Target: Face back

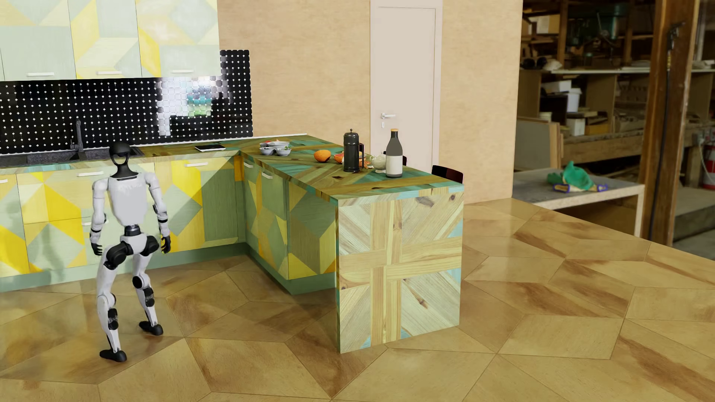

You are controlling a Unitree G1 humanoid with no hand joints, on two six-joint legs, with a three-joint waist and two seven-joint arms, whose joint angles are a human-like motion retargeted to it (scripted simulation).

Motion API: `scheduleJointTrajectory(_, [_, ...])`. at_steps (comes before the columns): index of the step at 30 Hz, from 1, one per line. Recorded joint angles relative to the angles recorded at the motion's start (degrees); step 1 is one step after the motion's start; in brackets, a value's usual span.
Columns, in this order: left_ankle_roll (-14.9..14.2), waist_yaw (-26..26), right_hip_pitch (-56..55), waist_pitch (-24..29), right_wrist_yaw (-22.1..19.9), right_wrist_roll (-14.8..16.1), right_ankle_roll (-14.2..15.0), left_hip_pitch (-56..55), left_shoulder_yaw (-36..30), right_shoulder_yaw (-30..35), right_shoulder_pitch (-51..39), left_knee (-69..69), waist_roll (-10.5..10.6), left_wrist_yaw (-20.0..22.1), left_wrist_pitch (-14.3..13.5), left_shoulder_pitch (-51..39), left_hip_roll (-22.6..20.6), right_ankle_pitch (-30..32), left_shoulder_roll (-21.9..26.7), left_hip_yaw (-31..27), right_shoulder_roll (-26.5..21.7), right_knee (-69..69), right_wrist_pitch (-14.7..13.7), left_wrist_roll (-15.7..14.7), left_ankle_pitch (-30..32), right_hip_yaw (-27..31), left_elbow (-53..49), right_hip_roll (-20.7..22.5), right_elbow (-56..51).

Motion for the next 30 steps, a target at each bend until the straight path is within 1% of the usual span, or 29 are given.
scheduleJointTrajectory(1, [-0.10, 2.15, -0.49, 0.28, 0.17, -0.85, 4.25, -0.50, -0.61, 0.03, -0.39, 2.06, 0.15, 0.72, -0.38, -1.47, 0.19, 2.29, -1.52, -0.22, -1.05, 0.07, 1.20, 0.35, -1.15, 0.05, -0.05, -0.24, 1.86])
scheduleJointTrajectory(2, [-0.31, 2.43, -0.39, 0.50, 0.80, -1.01, 2.30, -0.80, -1.38, 0.24, -1.51, 2.88, 0.44, 1.66, -1.43, -1.29, -0.05, 8.28, -2.07, -1.49, -0.77, -1.75, 2.34, 0.63, -2.26, 0.81, -0.64, 0.56, 1.68])
scheduleJointTrajectory(3, [-0.53, 1.63, -0.67, 0.28, 1.13, -0.68, 2.86, -0.98, -2.03, -0.54, -1.39, 2.58, 0.95, 2.23, -3.14, 0.69, 0.44, 9.34, -1.33, -1.44, 1.26, -3.08, 2.36, 0.98, -2.33, 1.57, -0.67, 1.55, 0.32])
scheduleJointTrajectory(4, [-0.48, 0.26, -0.69, 0.20, -0.37, -0.76, 1.86, -0.13, -1.51, -0.58, -0.93, 0.90, 1.09, 2.31, -4.16, 2.14, 0.86, 8.12, -0.90, -0.27, 1.86, -3.95, 1.87, 1.39, -1.60, 1.73, 0.37, 1.79, -0.77])
scheduleJointTrajectory(5, [-0.45, -0.44, -0.76, 0.83, -1.94, -0.72, 0.15, 1.70, -0.64, 1.51, -1.16, -0.99, 0.68, 2.02, -3.69, 1.90, 1.13, 4.44, -1.27, 1.22, 1.16, -3.29, 1.34, 1.52, -1.05, 1.32, 0.85, 1.50, -1.20])
scheduleJointTrajectory(6, [-0.35, 0.14, -1.15, 1.71, -1.84, -0.73, 1.16, 1.76, -0.25, 0.84, -1.53, 0.67, 0.30, 1.48, -2.57, 0.48, 1.00, 3.11, -1.74, 1.19, 0.30, -2.31, 0.78, 1.24, -1.28, 0.75, -0.59, 0.77, -0.70])
scheduleJointTrajectory(7, [0.11, 1.61, -1.60, 2.06, -1.18, -0.64, 2.41, 0.03, -0.49, 0.52, -1.45, 5.07, -0.03, 1.07, -2.31, -0.80, 0.22, 6.05, -2.24, -0.03, -0.24, -2.73, -0.08, 0.62, -0.96, 1.67, -0.95, 0.84, 0.67])
scheduleJointTrajectory(8, [1.25, 2.09, -2.09, 1.46, 0.12, 0.32, 3.19, -1.74, -2.05, 1.59, 0.02, 7.24, 1.03, 0.73, -2.37, -0.88, -0.04, 9.34, -2.22, -1.88, -0.77, -4.45, -0.93, 0.08, -1.52, 2.71, -0.86, 2.16, 0.69])
scheduleJointTrajectory(9, [0.81, 1.13, -3.26, 0.98, 1.79, 1.57, 1.16, 1.08, -2.42, 1.25, 0.39, 1.90, 1.27, 0.08, -3.44, -0.35, -0.30, 6.74, -0.45, -2.89, 0.07, -3.39, -1.05, -0.16, -4.11, 2.13, 1.63, 2.31, 0.35])
scheduleJointTrajectory(10, [-2.29, 0.32, -4.36, 1.41, 1.97, 1.70, -4.21, 2.02, 0.09, -0.15, -0.13, 1.77, 0.24, -0.59, -3.69, -0.11, 0.03, 1.98, 1.30, -1.78, 1.45, -0.33, -0.65, -0.25, -4.33, 0.39, 3.18, 1.37, 0.43])
scheduleJointTrajectory(11, [-2.33, 1.43, -6.03, 1.65, 2.33, 1.11, -6.45, 1.91, 0.84, -0.19, -0.02, 3.54, -0.50, -0.37, -2.82, -0.45, 0.17, -1.38, 0.79, -0.63, 1.57, 3.14, -0.09, 0.03, -5.48, -1.03, 3.18, 0.09, -1.21])
scheduleJointTrajectory(12, [0.69, 3.64, -6.89, 2.45, 3.46, 0.37, -3.13, 0.28, 0.59, 1.11, -2.47, 9.20, -1.62, 0.53, -1.16, -0.75, 0.05, 0.78, 0.33, 0.23, 0.28, 4.79, -0.09, 0.45, -5.65, -1.38, 0.68, -1.22, 0.19])
scheduleJointTrajectory(13, [2.97, 6.11, -7.13, 2.87, 4.43, -0.12, 2.76, -4.06, -0.28, 2.58, -4.46, 18.46, -2.27, 1.85, 0.26, -0.85, -0.21, 8.60, -0.38, -0.13, -0.68, 3.18, -0.84, 0.99, -2.31, 0.13, -1.58, -1.05, 1.50])
scheduleJointTrajectory(14, [5.27, 7.48, -7.09, 2.12, 5.04, 0.46, 2.63, -9.07, -1.51, 1.51, -2.41, 24.18, -0.93, 3.05, 0.48, -0.10, -2.11, 14.25, -1.55, -3.49, -0.11, -0.11, -2.69, 1.90, 1.91, 1.13, -1.29, 0.30, 0.18])
scheduleJointTrajectory(15, [7.48, 8.09, -7.21, 1.80, 3.90, 2.27, 2.57, -9.72, 0.32, 0.93, -0.83, 16.89, 1.24, 2.98, 0.60, 0.56, -5.04, 11.66, -1.87, -5.41, -0.70, -1.54, -5.64, 2.96, -2.35, 1.59, 0.42, 2.07, 0.08])
scheduleJointTrajectory(16, [7.13, 6.88, -7.77, 1.68, 2.32, 3.77, 2.64, -8.41, 1.49, -1.42, 0.25, 11.52, 1.93, 2.39, 0.48, 1.96, -5.73, 4.32, 0.39, -5.41, 0.86, 0.12, -8.38, 3.39, -3.64, 1.54, 2.26, 3.01, -0.06])
scheduleJointTrajectory(17, [1.34, 3.93, -9.40, 1.14, 0.89, 4.43, -0.30, -6.52, 2.20, 0.13, -0.42, 9.72, 0.16, 1.64, 1.07, 2.60, -5.38, -5.65, 3.41, -2.78, 0.17, 8.19, -9.99, 3.08, -2.90, -0.46, 4.73, 1.06, -0.05])
scheduleJointTrajectory(18, [0.07, 4.51, -8.92, 0.68, 0.19, 3.42, -0.97, -5.62, 2.95, 0.22, -1.46, 10.30, -0.78, 1.62, 2.42, 0.70, -4.59, -10.72, 2.61, -0.60, -0.44, 17.25, -9.98, 2.28, -3.47, -3.15, 4.14, -0.85, 0.00])
scheduleJointTrajectory(19, [2.38, 6.33, -6.41, -0.47, 0.07, 1.58, 0.11, -5.35, 1.77, 0.02, -1.84, 11.14, -1.51, 2.12, 2.36, -1.03, -4.39, -13.93, 1.09, 1.00, -1.09, 22.25, -9.03, 1.21, -4.20, -3.98, 2.38, -2.65, -0.62])
scheduleJointTrajectory(20, [5.72, 8.62, -2.36, -1.62, 0.61, -0.51, 7.35, -6.04, -1.18, 2.04, -2.74, 14.02, -2.37, 3.04, 0.84, -2.20, -4.22, -11.11, 0.61, 2.44, -2.49, 17.65, -7.88, 0.06, -6.08, -3.73, -0.13, -4.60, 0.29])
scheduleJointTrajectory(21, [5.65, 8.77, -2.54, -2.35, 2.17, -1.51, -0.10, -7.14, -1.98, 0.92, -3.88, 16.10, -1.07, 4.30, -2.36, -1.58, -3.56, -5.08, -0.63, 1.49, -2.73, 15.65, -6.52, -0.96, -6.12, -3.50, -0.28, -2.79, 0.93])
scheduleJointTrajectory(22, [3.24, 7.48, -2.76, -2.82, 3.67, -1.49, -0.17, -6.16, -2.34, -0.67, -3.86, 14.27, -0.11, 5.32, -5.05, 0.52, -3.86, -4.01, -0.76, 0.08, -1.06, 14.52, -5.17, -1.96, -5.80, -2.01, -0.58, -1.26, -0.66])
scheduleJointTrajectory(23, [-1.19, 5.13, -2.00, -2.39, 4.85, -0.67, -0.52, -4.65, -0.76, 0.30, -3.55, 11.58, 1.63, 5.89, -5.70, 0.90, -2.69, -2.20, -0.92, -0.69, -0.19, 11.85, -4.51, -2.72, -6.05, -1.69, 0.04, 0.54, -0.01])
scheduleJointTrajectory(24, [-1.88, 3.66, -1.57, -1.35, 5.51, 0.48, -0.57, -3.19, 0.69, -0.21, -1.98, 9.79, 2.32, 6.27, -4.92, 0.24, -2.92, -0.70, -1.50, -1.14, 0.21, 10.07, -3.84, -3.30, -5.36, -0.23, -0.24, 1.66, -0.82])
scheduleJointTrajectory(25, [-0.35, 3.01, -1.24, 0.02, 5.00, 1.98, -0.53, -3.32, -0.22, -0.26, -1.08, 10.74, 3.13, 6.66, -4.02, -0.94, -3.06, 0.76, -1.71, -1.81, -0.54, 8.53, -4.34, -3.60, -3.55, 1.08, -0.76, 2.84, 0.19])
scheduleJointTrajectory(26, [2.47, 2.70, -1.51, 0.48, 3.92, 3.21, -0.37, -4.84, -0.48, -0.06, -0.59, 12.41, 4.23, 6.98, -4.11, -1.41, -3.52, 2.53, -2.91, -2.62, -1.50, 6.43, -5.20, -3.21, -1.52, 2.33, 0.52, 3.88, 2.93])
scheduleJointTrajectory(28, [8.20, 3.53, -1.40, 2.11, 2.27, 5.47, -0.28, -3.66, -0.21, -1.23, 1.20, 7.59, 5.60, 6.01, -2.41, -1.12, -4.79, 5.59, -1.87, -4.43, -1.09, 2.30, -4.44, -0.83, -4.09, 4.37, 0.12, 6.10, 2.37])
scheduleJointTrajectory(29, [6.76, 2.44, -2.45, 1.98, 1.09, 6.24, -1.86, -2.62, 0.08, -1.28, 0.32, 4.55, 4.80, 5.10, -2.71, 0.91, -4.69, 2.42, -0.19, -3.78, -0.19, 2.42, -3.01, 0.14, -3.30, 3.75, 2.10, 5.70, 2.39])
scheduleJointTrajectory(30, [0.33, 2.78, -3.35, 2.15, 1.15, 5.83, -4.87, -0.91, 0.36, -1.07, -0.51, 3.33, 2.11, 4.25, -1.90, 0.32, -4.51, -4.76, 1.00, -1.60, 0.31, 8.28, -0.72, 0.91, -2.91, -0.30, 4.56, 2.43, 1.18])
